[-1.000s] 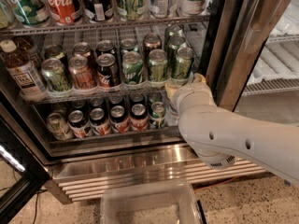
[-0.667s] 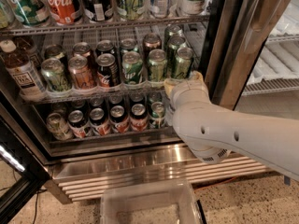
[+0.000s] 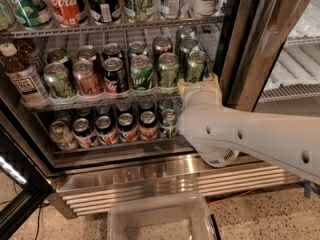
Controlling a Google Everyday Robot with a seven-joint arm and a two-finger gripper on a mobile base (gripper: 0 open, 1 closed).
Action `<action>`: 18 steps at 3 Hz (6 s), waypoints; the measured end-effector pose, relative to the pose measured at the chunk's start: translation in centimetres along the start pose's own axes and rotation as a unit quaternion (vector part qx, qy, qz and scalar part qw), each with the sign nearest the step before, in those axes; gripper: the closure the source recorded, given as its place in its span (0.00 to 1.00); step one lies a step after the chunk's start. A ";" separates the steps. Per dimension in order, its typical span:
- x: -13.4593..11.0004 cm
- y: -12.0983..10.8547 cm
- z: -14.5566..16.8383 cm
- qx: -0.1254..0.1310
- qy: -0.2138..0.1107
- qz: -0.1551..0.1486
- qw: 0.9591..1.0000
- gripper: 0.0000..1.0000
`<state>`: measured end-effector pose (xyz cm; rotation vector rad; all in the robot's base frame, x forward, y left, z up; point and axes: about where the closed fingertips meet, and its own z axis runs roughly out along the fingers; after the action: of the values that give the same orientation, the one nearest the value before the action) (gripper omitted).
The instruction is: Pick green can from middle shelf of fridge
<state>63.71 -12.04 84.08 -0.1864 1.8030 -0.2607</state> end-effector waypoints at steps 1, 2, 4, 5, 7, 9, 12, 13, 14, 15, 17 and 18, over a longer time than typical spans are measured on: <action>-0.1 -0.5 1.4 0.018 -0.006 0.003 1.000 0.39; -0.5 -1.2 2.9 0.035 -0.015 0.005 0.999 0.39; -0.9 -0.8 3.6 0.038 -0.019 0.004 0.999 0.36; -1.0 -0.7 4.0 0.040 -0.020 0.002 0.999 0.37; -1.2 -0.5 4.7 0.041 -0.021 -0.001 0.999 0.39; -1.7 -1.1 7.4 0.044 -0.022 0.011 0.999 0.22; -2.2 -0.8 8.4 0.043 -0.021 0.016 0.999 0.60; -2.3 -0.9 9.3 0.039 -0.018 0.023 0.999 0.83; -2.3 -1.3 9.5 0.041 -0.018 0.026 0.999 1.00; -2.5 -1.8 8.3 0.007 -0.018 0.051 0.999 1.00; -2.8 -1.7 6.6 -0.024 -0.016 0.055 0.998 1.00; -2.9 -1.5 6.6 -0.024 -0.016 0.055 0.998 1.00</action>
Offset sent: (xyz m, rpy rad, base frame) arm 0.0465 -0.0203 0.0011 -0.0146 -0.0768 -0.0907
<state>70.82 -13.21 85.62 -0.1231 1.7825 -0.1364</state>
